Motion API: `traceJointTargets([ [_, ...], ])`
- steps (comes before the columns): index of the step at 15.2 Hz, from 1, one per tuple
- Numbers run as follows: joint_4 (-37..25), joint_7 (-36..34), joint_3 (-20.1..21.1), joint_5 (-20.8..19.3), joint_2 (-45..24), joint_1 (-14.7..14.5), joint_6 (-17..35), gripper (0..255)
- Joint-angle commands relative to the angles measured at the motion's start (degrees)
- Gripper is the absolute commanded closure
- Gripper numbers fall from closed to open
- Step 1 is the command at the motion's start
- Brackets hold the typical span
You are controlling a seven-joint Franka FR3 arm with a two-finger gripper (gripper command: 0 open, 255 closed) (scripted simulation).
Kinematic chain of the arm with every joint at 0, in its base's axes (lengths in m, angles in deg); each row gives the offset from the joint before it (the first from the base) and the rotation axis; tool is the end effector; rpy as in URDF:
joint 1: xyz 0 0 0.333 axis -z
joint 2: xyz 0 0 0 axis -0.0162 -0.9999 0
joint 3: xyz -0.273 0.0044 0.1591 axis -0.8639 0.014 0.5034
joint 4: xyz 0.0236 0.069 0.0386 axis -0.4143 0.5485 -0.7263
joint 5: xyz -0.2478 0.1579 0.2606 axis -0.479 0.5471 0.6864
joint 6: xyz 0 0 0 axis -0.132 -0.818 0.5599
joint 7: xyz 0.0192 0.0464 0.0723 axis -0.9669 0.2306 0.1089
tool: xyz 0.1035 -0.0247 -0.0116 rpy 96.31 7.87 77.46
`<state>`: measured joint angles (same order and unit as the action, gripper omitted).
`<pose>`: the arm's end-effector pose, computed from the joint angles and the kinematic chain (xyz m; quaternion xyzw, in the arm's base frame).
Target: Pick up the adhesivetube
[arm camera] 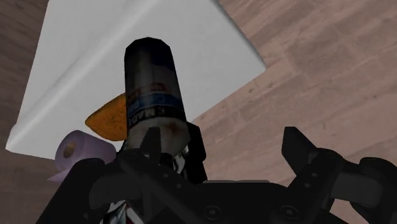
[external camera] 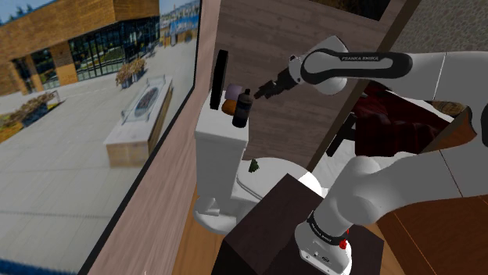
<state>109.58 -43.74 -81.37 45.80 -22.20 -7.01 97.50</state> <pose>0.3788 -0.1384 0.5038 -0.9476 0.0313 -0.3026 0.0973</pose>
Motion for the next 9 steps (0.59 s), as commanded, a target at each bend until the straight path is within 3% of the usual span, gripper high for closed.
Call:
traceJointTargets([
  [1,-0.37,5.39,-5.64,4.66,-3.05,-5.18,7.6,0],
  [4,-2.27,15.62,-17.72,13.55,-5.95,-17.86,17.08,0],
  [8,-7.25,30.02,-39.08,23.34,-2.97,-41.8,28.04,0],
  [9,-7.78,30.8,-41.17,23.25,-1.95,-44.16,29.14,0],
])
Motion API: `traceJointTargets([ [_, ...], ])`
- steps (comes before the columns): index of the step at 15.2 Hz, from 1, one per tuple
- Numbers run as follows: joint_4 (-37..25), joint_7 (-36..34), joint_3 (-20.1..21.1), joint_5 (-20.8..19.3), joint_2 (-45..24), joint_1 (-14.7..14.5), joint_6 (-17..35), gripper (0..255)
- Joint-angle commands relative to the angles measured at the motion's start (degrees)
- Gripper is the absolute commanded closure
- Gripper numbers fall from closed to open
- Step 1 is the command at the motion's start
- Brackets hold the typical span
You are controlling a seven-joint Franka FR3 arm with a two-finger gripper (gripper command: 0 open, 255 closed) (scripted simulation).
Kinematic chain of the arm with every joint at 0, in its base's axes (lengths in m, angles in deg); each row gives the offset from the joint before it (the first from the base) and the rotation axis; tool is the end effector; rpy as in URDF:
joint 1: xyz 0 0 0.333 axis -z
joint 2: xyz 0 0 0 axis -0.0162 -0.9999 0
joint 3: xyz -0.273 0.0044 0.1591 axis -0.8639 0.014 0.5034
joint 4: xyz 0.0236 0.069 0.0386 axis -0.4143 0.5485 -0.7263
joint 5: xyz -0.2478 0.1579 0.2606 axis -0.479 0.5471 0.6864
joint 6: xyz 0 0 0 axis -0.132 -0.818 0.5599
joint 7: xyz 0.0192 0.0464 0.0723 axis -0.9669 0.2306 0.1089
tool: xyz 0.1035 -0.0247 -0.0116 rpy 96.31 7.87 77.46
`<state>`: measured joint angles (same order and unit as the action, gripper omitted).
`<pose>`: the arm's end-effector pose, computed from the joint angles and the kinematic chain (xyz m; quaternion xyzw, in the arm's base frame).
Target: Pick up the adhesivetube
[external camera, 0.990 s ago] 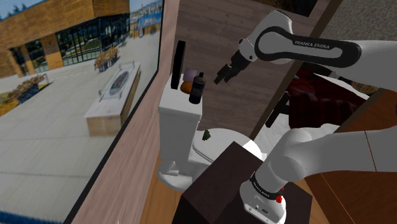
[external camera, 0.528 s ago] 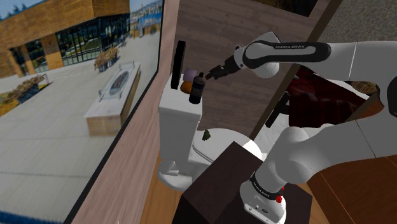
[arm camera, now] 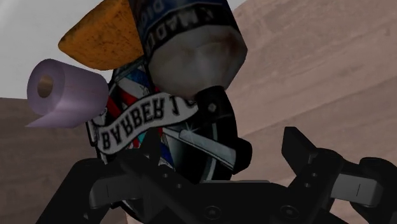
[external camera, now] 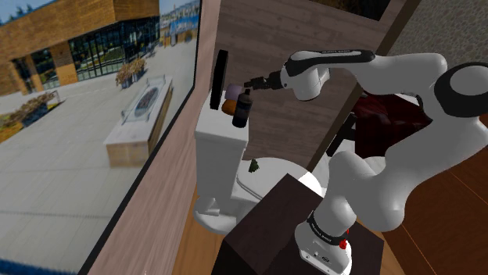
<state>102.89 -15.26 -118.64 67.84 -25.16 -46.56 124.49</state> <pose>0.4448 -0.2017 0.4545 -0.8739 0.0442 -0.4586 0.1547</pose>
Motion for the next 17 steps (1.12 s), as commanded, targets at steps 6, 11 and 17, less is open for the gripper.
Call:
traceJointTargets([
  [6,0.55,5.63,-10.01,1.02,3.82,-10.53,6.66,0],
  [11,0.9,6.51,-11.59,0.9,4.65,-11.97,7.78,255],
  [17,0.88,6.48,-11.59,0.92,4.63,-12.03,7.81,255],
])
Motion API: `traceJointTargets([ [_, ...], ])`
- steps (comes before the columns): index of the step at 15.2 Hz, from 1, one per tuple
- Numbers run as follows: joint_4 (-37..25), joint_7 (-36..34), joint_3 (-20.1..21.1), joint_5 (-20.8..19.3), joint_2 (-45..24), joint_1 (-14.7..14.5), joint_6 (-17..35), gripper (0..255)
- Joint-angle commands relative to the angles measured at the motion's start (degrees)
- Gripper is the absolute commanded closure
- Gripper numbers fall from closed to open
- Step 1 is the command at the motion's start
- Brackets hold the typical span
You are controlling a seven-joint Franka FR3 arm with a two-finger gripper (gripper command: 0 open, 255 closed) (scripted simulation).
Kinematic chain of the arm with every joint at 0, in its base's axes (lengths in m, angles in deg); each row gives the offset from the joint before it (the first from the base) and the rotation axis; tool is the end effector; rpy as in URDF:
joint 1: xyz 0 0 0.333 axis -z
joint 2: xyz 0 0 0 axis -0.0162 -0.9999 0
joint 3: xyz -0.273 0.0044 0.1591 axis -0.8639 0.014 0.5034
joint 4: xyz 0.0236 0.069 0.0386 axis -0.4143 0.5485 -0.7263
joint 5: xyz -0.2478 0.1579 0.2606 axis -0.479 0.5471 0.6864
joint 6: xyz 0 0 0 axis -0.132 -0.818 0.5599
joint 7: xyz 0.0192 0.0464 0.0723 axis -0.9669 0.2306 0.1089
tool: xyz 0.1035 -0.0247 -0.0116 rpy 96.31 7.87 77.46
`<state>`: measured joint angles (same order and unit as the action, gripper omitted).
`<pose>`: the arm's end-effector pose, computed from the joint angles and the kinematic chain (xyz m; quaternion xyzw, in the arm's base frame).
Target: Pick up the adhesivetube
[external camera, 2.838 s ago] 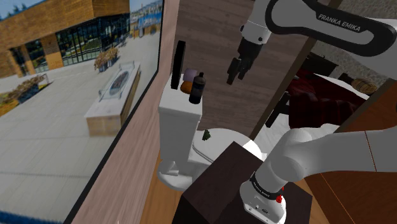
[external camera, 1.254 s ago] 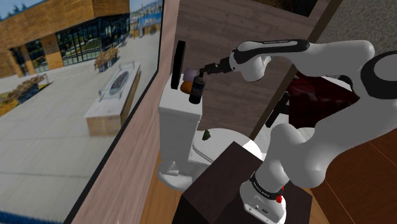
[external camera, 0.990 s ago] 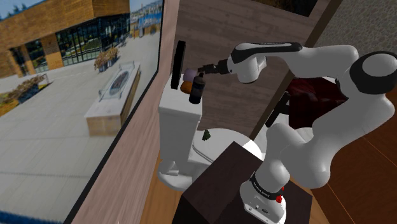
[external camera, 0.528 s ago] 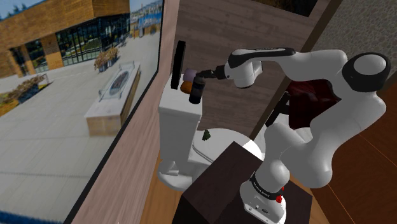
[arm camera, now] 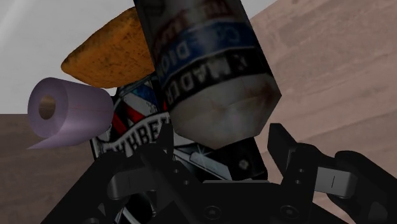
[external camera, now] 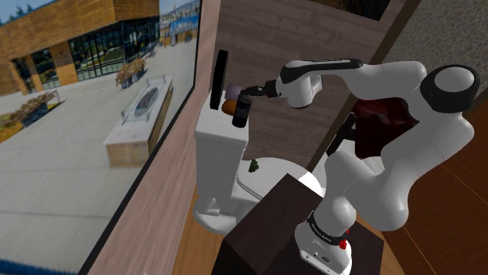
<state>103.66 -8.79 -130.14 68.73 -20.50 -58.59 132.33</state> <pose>0.4531 -0.2055 0.4097 -0.8677 0.0456 -0.4695 0.1567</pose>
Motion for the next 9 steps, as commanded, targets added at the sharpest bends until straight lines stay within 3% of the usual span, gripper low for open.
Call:
traceJointTargets([
  [1,0.1,0.01,-0.1,0.02,-0.03,0.02,-0.04,255],
  [9,-1.66,-4.0,6.96,0.11,-3.36,6.81,-5.23,255],
])
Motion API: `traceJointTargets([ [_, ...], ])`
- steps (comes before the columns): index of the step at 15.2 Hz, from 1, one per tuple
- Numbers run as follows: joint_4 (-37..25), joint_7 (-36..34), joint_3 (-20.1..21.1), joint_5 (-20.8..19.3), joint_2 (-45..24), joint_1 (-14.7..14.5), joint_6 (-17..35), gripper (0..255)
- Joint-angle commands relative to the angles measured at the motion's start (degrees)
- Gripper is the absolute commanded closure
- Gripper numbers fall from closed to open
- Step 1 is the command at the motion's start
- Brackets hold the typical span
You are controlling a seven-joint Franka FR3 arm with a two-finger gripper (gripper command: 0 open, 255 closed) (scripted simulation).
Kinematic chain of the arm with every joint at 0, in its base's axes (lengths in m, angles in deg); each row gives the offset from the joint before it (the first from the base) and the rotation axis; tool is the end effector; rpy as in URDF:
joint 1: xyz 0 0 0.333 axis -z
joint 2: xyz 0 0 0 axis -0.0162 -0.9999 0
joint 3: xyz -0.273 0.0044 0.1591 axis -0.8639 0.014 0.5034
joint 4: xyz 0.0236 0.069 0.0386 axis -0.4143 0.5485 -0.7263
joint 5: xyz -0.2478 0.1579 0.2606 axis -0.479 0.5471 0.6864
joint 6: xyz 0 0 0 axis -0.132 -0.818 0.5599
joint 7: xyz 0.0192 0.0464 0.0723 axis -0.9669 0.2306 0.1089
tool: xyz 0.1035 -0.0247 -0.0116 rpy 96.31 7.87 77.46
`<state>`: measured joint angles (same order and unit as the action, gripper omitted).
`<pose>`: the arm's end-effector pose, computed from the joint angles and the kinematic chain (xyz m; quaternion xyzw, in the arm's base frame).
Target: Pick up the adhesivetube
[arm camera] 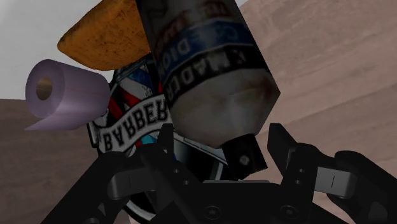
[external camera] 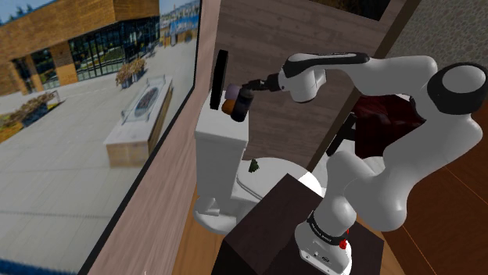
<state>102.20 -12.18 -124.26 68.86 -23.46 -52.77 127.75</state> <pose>0.4526 -0.2062 0.4400 -0.8683 0.0461 -0.4683 0.1570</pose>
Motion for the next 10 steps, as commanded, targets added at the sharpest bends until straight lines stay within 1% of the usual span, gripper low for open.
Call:
traceJointTargets([
  [1,-0.49,-1.22,2.08,-0.1,-0.79,1.97,-1.39,255],
  [8,-2.85,-5.7,8.72,-1.31,-2.96,8.63,-6.45,255],
  [10,-2.9,-5.81,8.85,-1.37,-2.99,8.76,-6.56,255],
])
